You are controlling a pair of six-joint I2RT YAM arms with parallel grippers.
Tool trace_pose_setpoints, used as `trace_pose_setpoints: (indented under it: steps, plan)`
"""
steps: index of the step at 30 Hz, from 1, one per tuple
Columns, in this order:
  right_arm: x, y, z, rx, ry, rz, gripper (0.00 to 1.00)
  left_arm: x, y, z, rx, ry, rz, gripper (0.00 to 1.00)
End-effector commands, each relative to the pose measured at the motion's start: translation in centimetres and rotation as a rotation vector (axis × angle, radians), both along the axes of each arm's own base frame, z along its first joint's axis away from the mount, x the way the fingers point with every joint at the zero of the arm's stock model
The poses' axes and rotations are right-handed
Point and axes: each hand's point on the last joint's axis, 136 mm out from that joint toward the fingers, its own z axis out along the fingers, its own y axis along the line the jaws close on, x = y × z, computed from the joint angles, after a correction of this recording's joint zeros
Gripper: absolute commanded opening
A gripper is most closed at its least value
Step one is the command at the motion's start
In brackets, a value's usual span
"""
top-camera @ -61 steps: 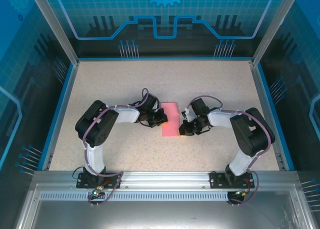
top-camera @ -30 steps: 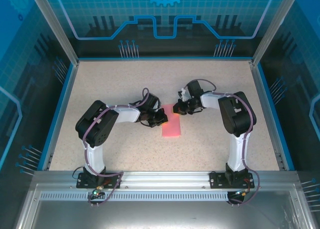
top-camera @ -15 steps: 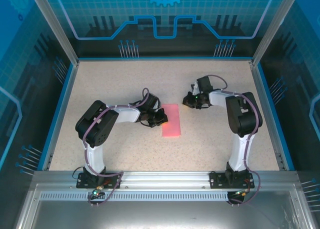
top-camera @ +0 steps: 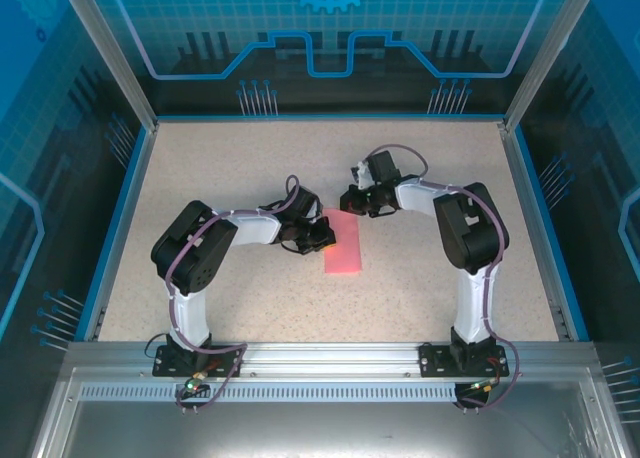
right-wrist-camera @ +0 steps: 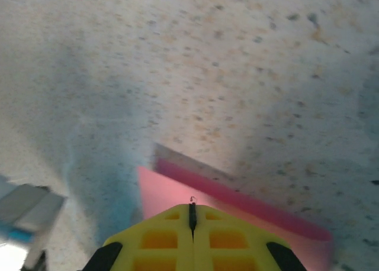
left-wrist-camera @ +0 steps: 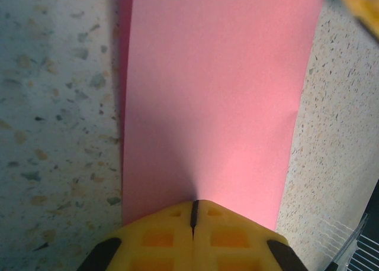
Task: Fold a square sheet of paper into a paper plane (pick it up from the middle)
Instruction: Fold the square sheet of paper in half at the center of the table, then move the paper to the center of the table.
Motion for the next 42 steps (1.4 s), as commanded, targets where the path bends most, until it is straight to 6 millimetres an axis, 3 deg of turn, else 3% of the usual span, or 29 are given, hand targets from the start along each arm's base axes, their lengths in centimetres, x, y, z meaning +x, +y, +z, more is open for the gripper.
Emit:
trace_pose_setpoints:
  steps: [1,5,8,14,18,21,24,28,29,35,42]
  plan:
    - [0.4,-2.1,-2.0,-0.047,0.049,-0.052,0.0,-9.8,9.2,-9.0,0.431,0.377,0.026,0.0]
    - [0.8,-5.0,-4.1,-0.099,0.093,-0.139,0.0,-9.7,9.1,-8.9,0.43,0.37,0.015,0.0]
    - [1.4,-7.7,-3.8,-0.146,0.085,-0.227,0.0,-9.5,9.1,-8.6,0.432,0.347,-0.011,0.0]
    - [1.9,-11.5,0.2,-0.202,-0.009,-0.368,0.0,-6.7,7.5,-6.0,0.411,0.225,-0.141,0.0]
    - [0.5,-11.9,2.8,-0.193,-0.065,-0.372,0.01,-4.1,5.9,-3.6,0.388,0.121,-0.226,0.0]
    - [-1.5,-10.5,3.9,-0.145,-0.073,-0.3,0.05,-2.3,4.4,-1.7,0.349,0.046,-0.278,0.0]
    - [-4.6,-7.3,4.3,-0.087,-0.058,-0.168,0.07,-0.6,2.9,1.0,0.3,-0.033,-0.302,0.02]
    - [-9.0,-3.9,3.9,-0.041,-0.002,-0.059,0.06,1.7,1.6,5.6,0.2,-0.121,-0.236,0.25]
    - [-9.9,-3.2,3.7,-0.036,0.011,-0.044,0.05,2.0,1.8,6.3,0.185,-0.129,-0.201,0.31]
    - [-13.6,0.8,1.8,-0.031,0.072,0.052,0.03,2.3,5.3,8.1,0.134,-0.109,0.021,0.37]
    - [-15.5,2.1,-1.3,-0.1,0.137,0.07,0.02,0.1,8.0,8.1,0.142,-0.096,0.117,0.38]
